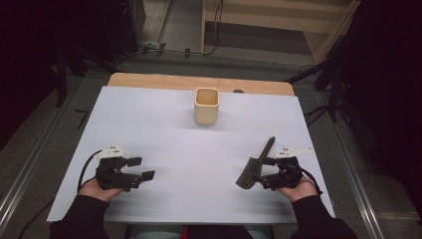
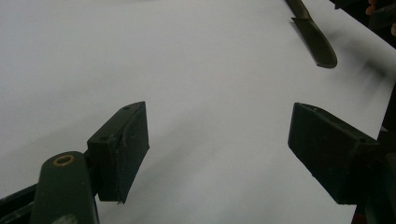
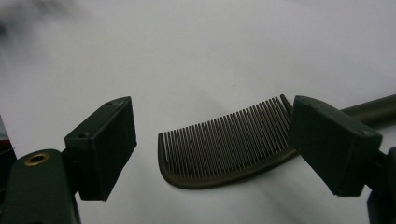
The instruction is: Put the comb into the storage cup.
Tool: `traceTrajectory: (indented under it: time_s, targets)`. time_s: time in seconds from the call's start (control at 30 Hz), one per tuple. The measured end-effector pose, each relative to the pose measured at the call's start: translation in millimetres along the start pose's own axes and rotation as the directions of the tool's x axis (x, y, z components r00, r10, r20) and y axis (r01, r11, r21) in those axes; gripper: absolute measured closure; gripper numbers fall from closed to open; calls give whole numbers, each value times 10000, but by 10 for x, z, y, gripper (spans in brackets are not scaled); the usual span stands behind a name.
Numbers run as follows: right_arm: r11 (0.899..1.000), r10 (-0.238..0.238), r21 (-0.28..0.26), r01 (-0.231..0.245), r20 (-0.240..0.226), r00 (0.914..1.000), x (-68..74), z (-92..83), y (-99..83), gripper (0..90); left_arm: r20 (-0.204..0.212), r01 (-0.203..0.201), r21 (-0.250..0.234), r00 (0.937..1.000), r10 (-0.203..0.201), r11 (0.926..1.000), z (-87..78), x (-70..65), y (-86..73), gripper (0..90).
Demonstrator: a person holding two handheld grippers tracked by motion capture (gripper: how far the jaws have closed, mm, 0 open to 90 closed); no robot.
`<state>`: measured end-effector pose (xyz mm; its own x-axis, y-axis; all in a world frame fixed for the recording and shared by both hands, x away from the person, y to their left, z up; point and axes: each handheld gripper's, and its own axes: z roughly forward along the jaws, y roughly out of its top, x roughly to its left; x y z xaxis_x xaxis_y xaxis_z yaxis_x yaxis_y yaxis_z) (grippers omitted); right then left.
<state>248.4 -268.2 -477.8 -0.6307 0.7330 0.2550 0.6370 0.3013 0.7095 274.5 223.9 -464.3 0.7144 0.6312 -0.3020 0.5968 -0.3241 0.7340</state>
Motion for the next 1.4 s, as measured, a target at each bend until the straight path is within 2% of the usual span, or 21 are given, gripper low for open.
traceTrajectory:
  time_s: [0.6,0.8,0.93,1.03,1.17,1.4]
  targets:
    - [9999,96,62,-96,-20,10000,-3,6,-3,137,-21,27,47,10000,-27,10000,9,-3,7,212]
    - [9999,-6,113,5,73,10000,3,1,5,137,-37,25,115,10000,-24,9999,15,-2,8,212]
    - [9999,-126,101,125,113,9999,-20,-21,53,137,-32,77,127,10000,-77,9999,21,0,10,212]
    - [9998,105,156,-108,193,9998,-55,-34,103,137,-43,89,139,10000,-89,9999,25,-3,10,212]
    - [9996,247,-107,-244,329,9992,-97,-71,211,136,-38,105,148,9999,-104,9998,22,4,10,212]
    - [9987,468,-218,-459,396,9981,-174,-86,310,136,-28,120,153,9999,-119,9998,21,7,12,212]
